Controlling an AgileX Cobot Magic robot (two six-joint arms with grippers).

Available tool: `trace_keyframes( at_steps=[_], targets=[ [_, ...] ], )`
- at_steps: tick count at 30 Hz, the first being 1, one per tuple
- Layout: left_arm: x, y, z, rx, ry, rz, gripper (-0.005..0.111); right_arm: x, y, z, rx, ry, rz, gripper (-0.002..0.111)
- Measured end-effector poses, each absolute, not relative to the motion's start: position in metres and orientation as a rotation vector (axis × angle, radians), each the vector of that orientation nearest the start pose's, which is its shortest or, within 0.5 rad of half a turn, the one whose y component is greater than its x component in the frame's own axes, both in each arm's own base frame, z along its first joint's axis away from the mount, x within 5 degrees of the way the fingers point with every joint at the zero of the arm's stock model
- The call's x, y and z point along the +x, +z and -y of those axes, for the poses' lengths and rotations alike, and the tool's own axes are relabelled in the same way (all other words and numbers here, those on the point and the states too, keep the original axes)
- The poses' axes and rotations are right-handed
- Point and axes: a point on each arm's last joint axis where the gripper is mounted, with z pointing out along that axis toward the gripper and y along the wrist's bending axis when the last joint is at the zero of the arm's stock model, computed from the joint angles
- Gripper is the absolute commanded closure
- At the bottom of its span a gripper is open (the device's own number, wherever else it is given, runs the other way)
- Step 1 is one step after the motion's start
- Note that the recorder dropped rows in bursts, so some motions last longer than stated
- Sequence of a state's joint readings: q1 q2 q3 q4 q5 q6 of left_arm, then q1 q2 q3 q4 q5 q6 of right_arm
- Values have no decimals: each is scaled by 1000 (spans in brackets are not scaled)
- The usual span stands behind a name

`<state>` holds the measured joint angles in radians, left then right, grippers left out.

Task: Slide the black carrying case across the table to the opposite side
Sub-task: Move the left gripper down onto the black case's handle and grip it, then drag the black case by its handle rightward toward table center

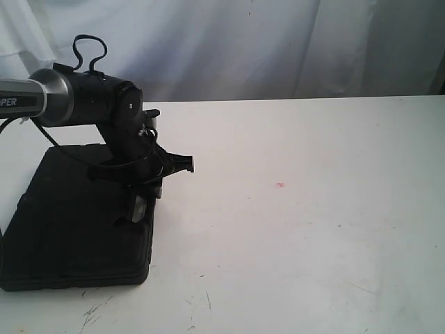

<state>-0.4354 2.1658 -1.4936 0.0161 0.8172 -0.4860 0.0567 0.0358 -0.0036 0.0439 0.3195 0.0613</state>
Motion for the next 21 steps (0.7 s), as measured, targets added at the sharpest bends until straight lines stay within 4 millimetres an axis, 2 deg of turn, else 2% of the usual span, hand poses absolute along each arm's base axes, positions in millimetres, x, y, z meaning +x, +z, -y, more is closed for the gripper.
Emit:
trace_keyframes(
  at_steps=[8, 11, 14, 21],
  targets=[
    [385, 125, 186, -78, -145, -2992, 107, 56, 184, -4, 33, 125, -1836, 108],
    [381, 126, 197, -56, -178, -2982, 107, 56, 184, -4, 33, 125, -1836, 108],
    [372, 126, 219, -5, -223, -2962, 107, 56, 184, -4, 33, 125, -1836, 108],
    [364, 125, 240, -18, -307, -2940, 107, 56, 184, -4, 33, 125, -1836, 108]
  ],
)
